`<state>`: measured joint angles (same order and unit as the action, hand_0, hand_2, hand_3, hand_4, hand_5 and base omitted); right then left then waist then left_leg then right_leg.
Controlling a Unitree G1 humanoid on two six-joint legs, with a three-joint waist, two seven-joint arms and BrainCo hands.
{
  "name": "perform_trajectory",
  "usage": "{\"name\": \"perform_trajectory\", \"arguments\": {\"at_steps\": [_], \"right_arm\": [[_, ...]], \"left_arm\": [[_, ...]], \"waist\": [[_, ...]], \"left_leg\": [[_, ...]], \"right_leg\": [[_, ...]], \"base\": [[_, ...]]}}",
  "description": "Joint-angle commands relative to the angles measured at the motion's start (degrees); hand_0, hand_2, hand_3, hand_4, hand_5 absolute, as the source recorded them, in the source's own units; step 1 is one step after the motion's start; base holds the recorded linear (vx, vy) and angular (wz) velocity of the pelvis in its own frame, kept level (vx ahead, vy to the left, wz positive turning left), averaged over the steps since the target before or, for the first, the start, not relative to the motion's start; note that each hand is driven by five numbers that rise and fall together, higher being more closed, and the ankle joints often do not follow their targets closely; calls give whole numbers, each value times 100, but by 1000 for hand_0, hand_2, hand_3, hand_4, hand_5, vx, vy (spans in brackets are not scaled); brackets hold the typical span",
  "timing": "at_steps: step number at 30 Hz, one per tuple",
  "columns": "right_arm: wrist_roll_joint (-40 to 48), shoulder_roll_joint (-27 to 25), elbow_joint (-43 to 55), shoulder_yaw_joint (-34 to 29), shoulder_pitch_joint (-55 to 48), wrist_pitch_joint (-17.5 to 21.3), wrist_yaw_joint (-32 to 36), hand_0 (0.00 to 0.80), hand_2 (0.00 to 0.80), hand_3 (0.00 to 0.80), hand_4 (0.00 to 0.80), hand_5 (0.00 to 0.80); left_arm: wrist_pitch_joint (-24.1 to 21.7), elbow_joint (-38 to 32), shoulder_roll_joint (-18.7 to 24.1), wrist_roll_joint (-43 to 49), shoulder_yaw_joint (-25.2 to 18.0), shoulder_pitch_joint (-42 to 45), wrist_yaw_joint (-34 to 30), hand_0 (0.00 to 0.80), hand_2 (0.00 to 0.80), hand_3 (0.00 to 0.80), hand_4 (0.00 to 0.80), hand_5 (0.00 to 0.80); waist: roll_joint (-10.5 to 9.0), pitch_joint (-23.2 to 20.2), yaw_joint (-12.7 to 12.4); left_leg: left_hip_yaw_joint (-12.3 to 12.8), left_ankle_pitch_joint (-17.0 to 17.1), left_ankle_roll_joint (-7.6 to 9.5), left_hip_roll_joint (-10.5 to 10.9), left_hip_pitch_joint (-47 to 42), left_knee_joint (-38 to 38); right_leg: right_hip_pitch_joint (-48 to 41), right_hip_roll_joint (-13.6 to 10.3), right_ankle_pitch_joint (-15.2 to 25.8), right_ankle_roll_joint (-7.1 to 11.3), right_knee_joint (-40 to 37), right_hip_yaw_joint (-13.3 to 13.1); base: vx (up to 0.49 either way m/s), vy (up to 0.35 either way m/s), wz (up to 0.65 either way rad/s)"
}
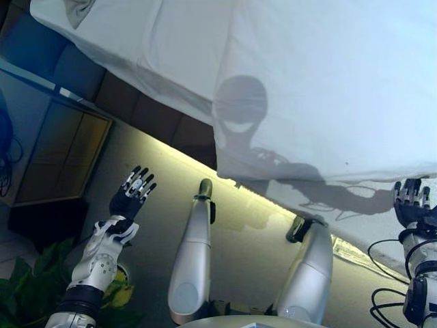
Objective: Make the bed neatly
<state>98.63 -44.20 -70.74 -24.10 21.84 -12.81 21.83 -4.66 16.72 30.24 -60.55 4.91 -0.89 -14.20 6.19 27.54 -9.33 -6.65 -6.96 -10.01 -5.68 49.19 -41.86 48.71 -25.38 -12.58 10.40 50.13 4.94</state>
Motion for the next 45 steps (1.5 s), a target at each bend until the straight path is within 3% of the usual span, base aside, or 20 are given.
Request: {"name": "perform_trajectory", "arguments": {"at_steps": [1,8,9,11,12,17,18,19,24,27,28,32,37,45], "right_arm": [[66,-477,-94,-236,155,147,55,0,0,0,0,0],[-173,-694,115,-91,457,265,142,0,0,0,0,0],[-203,-723,150,-56,531,278,168,216,216,216,216,216],[-266,-779,232,-2,692,294,145,731,731,731,731,731],[-312,-818,264,42,779,296,145,800,800,800,800,800],[-471,-879,457,266,1138,324,123,800,800,800,800,800],[-504,-872,507,283,1177,345,87,800,800,800,800,800],[-500,-859,541,306,1198,358,55,800,800,800,800,800],[-359,-688,519,264,1054,334,18,800,800,800,800,800],[-725,-524,500,294,873,409,121,800,800,800,800,800],[-945,-446,531,327,798,509,163,800,800,800,800,800],[-1770,152,833,599,471,1009,482,800,800,800,800,800],[-2203,1091,1435,1195,417,1053,589,800,800,800,800,800],[-3074,2391,3472,2813,432,982,-413,800,800,800,800,800]], "left_arm": [[-106,52,80,-101,-145,39,-109,0,0,0,0,0],[-70,6,128,-95,-175,86,-162,0,0,0,0,0],[-65,17,134,-103,-174,79,-180,0,0,0,0,0],[-34,18,144,-108,-165,56,-186,0,0,0,0,0],[-23,30,145,-109,-153,47,-200,0,0,0,0,0],[-2,88,112,-147,-70,16,-223,0,0,0,0,0],[-8,106,98,-142,-67,20,-265,0,0,0,0,0],[-6,106,82,-145,-58,20,-268,0,0,0,0,0],[-5,108,57,-230,-66,20,-243,0,0,0,0,0],[-34,50,19,-243,-67,-9,-166,0,0,0,0,0],[-35,8,13,-253,-75,-11,-125,0,0,0,0,0],[10,-69,-115,-261,-120,-125,110,0,0,0,0,0],[264,-42,-384,-377,-1,-512,300,0,0,0,0,0],[162,-241,-863,-383,445,-912,912,0,0,0,0,0]], "waist": [[151,4,-74],[137,-55,-122],[136,-69,-131],[136,-99,-138],[142,-120,-145],[202,-195,-150],[220,-176,-151],[227,-212,-145],[213,-209,-142],[181,-259,-129],[179,-237,-124],[128,-270,-61],[88,-249,62],[161,-216,259]], "left_leg": [[-220,83,116,-243,-166,81],[-205,118,136,-218,-175,120],[-202,125,134,-217,-179,127],[-194,138,129,-222,-189,152],[-189,150,126,-225,-198,176],[-142,235,118,-225,-239,328],[-116,421,122,-210,-203,404],[-104,278,106,-227,-257,382],[-77,486,123,-202,-299,540],[-79,403,121,-216,-463,656],[-76,575,137,-198,-472,756],[-56,600,154,-211,-613,873],[-37,604,175,-257,-668,862],[40,845,169,-290,-851,1208]], "right_leg": [[102,-143,609,244,-49,-298],[89,-182,634,231,-64,-256],[84,-194,641,237,-68,-248],[78,-218,654,242,-89,-231],[75,-228,659,244,-103,-228],[87,-292,701,266,-162,-223],[129,-321,876,206,-255,-187],[79,-329,732,272,-208,-203],[17,-360,954,248,-399,-112],[-161,-332,892,341,-508,-78],[-175,-328,1064,287,-630,-38],[-330,-274,1101,288,-750,-21],[-375,-223,1077,298,-725,-74],[-479,-157,1181,323,-1000,-186]], "base": [[0,0,0],[0,0,0],[7,10,4],[7,24,5],[13,48,5],[-12,59,3],[-10,54,5],[-19,56,8],[-37,25,12],[40,3,6],[5,14,6],[-22,7,0],[-18,10,-6],[-34,59,-12]]}}
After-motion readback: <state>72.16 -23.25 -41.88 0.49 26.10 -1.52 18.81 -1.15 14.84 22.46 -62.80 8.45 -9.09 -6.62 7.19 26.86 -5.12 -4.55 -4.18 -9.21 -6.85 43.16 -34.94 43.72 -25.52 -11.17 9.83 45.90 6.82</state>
